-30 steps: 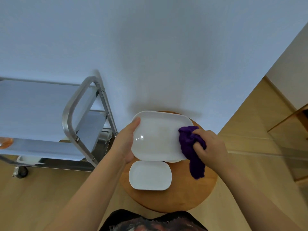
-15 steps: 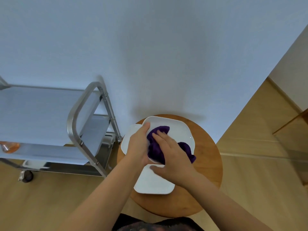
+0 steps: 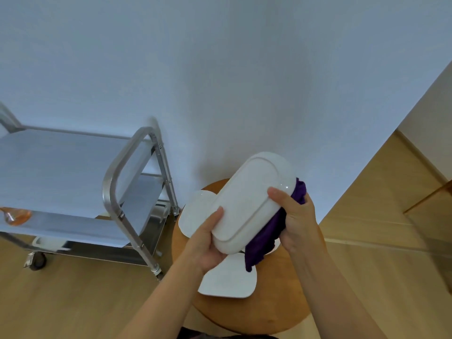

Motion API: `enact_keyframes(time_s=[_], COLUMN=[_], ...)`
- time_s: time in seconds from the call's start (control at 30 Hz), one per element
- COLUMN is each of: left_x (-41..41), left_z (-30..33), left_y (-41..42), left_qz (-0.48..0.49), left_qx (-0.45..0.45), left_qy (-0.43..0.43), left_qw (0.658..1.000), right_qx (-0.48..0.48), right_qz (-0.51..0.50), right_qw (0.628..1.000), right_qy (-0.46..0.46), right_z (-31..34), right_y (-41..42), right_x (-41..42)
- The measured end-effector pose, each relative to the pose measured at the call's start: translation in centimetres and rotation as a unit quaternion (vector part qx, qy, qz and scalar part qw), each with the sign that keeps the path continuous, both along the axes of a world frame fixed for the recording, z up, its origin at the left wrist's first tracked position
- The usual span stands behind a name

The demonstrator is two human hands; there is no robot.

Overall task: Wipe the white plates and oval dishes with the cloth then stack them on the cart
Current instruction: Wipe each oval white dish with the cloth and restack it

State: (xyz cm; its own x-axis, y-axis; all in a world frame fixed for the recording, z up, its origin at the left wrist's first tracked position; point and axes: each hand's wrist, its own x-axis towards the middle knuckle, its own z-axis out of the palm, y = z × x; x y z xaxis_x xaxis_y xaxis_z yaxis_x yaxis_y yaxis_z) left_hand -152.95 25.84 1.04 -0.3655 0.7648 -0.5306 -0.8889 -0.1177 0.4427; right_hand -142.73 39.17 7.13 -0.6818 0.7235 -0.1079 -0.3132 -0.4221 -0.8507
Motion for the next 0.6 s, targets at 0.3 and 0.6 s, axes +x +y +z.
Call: enact_keyframes(time_s=[0.3,0.6], left_x=[-4.7,-4.1], left_z=[3.1,5.7], left_y=[-1.4,0.8], left_qz=[0.04,-0.124], left_qx=[-0.035,-0.177], left_qy=[0.173,0.45], left_qw=[0.984,0.866], right_qx=[-0.054,0.298], right_qz=[-0.108,-0.106], right_qw=[0.975,0.943], right_qy=[-0.185,-0.103], right_z=[-3.0,3.7], right_y=[2.0,-1.3], right_x=[2.7,-1.8])
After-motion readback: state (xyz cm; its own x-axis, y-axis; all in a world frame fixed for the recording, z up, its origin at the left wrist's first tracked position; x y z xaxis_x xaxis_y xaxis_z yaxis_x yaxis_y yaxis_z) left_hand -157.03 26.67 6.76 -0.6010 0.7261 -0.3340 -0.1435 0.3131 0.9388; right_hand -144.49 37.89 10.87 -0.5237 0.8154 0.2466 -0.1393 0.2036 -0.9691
